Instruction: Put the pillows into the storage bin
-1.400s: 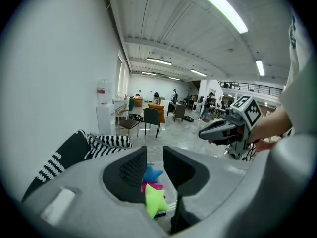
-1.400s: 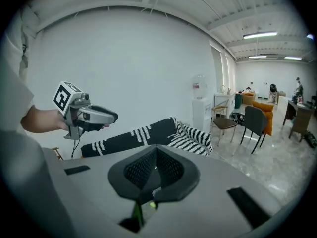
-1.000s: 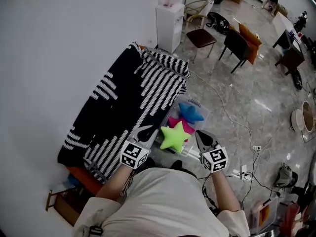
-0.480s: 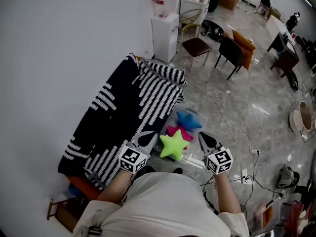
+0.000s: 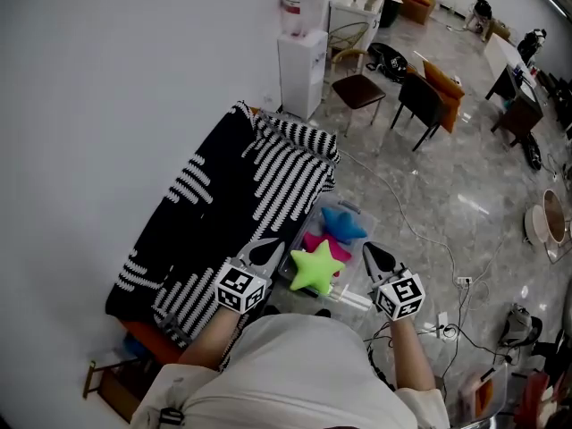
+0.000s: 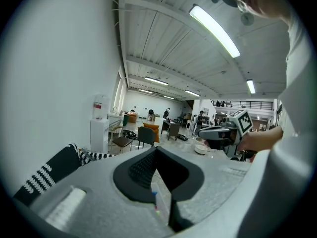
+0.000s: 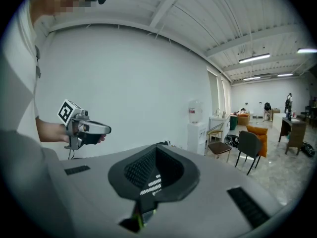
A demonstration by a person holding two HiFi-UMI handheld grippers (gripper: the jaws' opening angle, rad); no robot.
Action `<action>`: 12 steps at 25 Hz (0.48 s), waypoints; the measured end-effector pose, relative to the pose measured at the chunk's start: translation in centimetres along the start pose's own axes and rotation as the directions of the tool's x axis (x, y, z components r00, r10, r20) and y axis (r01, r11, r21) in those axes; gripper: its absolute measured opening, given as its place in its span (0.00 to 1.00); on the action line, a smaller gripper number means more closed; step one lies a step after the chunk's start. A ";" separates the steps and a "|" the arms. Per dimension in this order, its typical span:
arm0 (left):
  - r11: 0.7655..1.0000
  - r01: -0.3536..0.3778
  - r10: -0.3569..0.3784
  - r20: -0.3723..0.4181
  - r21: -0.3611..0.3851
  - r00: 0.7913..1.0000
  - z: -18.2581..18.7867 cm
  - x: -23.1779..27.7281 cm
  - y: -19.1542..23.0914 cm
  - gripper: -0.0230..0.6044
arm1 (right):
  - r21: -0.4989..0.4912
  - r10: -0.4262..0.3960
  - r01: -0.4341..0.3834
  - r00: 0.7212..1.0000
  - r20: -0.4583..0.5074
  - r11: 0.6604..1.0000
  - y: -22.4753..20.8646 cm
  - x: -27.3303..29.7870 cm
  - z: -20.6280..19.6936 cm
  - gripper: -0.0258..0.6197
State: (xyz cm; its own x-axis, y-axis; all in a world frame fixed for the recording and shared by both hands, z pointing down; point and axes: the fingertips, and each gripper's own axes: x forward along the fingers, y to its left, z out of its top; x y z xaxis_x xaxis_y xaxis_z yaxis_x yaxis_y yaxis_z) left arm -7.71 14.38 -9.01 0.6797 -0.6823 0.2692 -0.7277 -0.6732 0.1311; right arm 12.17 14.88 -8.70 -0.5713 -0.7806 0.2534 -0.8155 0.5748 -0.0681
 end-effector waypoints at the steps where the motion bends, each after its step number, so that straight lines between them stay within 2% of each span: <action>1: 1.000 -0.001 0.001 0.000 0.001 1.000 0.0 0.0 0.1 0.06 | -0.001 0.001 -0.001 1.000 0.000 1.000 0.0 0.1 0.0 0.04; 12: 1.000 -0.006 0.006 -0.001 -0.007 1.000 0.1 0.3 1.0 0.06 | -0.001 -0.004 0.004 1.000 -0.003 1.000 -0.3 0.5 0.0 0.04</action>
State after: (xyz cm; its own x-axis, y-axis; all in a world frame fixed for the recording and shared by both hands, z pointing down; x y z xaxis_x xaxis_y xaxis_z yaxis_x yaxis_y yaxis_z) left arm -8.24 13.45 -8.89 0.6751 -0.6864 0.2705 -0.7326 -0.6669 0.1360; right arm 12.11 14.29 -8.59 -0.5679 -0.7822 0.2563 -0.8176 0.5721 -0.0657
